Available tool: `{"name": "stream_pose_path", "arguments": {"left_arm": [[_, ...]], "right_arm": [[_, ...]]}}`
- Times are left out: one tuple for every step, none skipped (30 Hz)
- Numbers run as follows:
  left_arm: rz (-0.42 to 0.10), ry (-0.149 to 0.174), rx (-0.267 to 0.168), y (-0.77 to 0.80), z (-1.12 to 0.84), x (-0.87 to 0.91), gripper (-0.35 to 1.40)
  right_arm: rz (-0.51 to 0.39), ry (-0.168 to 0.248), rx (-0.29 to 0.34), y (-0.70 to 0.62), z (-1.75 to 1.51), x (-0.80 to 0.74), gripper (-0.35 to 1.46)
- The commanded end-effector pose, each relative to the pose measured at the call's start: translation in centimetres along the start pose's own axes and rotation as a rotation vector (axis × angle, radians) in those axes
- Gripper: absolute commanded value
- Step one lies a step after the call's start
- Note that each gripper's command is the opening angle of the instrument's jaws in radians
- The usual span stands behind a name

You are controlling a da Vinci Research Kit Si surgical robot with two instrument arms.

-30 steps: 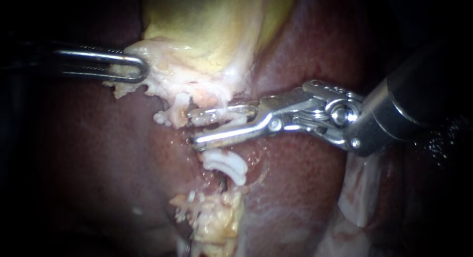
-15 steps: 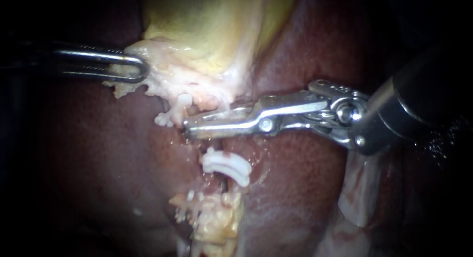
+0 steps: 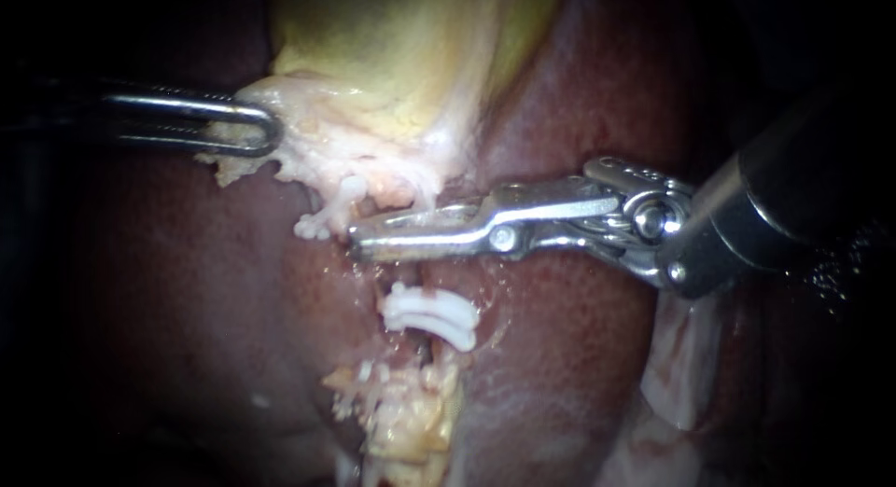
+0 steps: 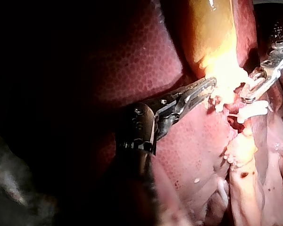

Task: Clipping third clip right tube

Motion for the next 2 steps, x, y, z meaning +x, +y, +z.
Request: {"name": "stream_pose_path", "arguments": {"left_arm": [[0.000, 0.000, 0.000, 0.00, 0.00, 0.00, -0.35], [0.000, 0.000, 0.000, 0.00, 0.00, 0.00, -0.35]], "right_arm": [[0.000, 0.000, 0.000, 0.00, 0.00, 0.00, -0.35], [-0.001, -0.001, 0.000, 0.00, 0.00, -0.01, -0.35]]}}
